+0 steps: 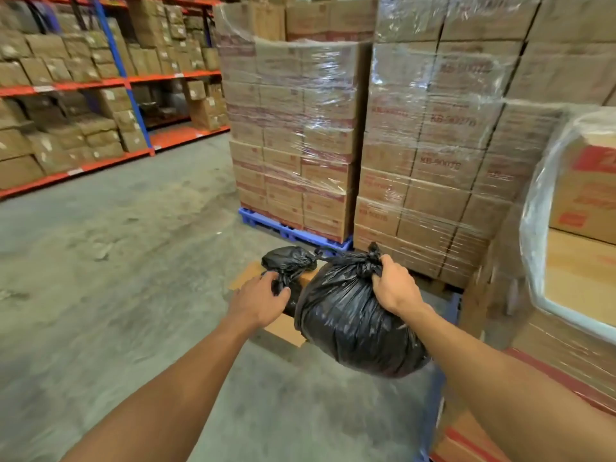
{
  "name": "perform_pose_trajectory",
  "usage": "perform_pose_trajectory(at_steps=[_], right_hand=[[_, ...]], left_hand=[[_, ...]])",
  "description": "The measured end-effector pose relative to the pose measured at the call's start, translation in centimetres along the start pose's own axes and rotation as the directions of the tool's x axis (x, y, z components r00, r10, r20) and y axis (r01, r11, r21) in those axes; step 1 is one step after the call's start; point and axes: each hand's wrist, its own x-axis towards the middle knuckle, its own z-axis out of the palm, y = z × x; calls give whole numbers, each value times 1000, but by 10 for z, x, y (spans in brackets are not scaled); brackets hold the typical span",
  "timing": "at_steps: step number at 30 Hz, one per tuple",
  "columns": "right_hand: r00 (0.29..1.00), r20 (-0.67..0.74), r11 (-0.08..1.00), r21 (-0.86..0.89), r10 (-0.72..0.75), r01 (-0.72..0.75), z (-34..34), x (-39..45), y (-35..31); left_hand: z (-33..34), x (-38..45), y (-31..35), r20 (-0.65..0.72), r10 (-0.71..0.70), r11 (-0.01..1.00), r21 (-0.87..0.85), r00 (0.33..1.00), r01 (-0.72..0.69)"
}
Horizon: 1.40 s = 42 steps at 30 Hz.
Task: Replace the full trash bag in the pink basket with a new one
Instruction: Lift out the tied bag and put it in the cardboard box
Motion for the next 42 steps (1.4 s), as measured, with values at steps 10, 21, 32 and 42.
perform_pose_trajectory(at_steps=[10,21,32,42], right_hand=[[984,155,996,40,-87,82,52,165,-25],[972,235,1000,-3,-5,5,151,343,-30],[910,285,952,-42,302,-303,314,504,5],[640,398,626,184,658,-758,502,611,46]], left_hand=[[-9,168,2,24,-74,996,43,997,73],[40,367,-49,153,-131,991,36,980,127],[151,560,-115,319,-170,985,26,932,171],[295,656,-183,368,-234,972,69,900,225]])
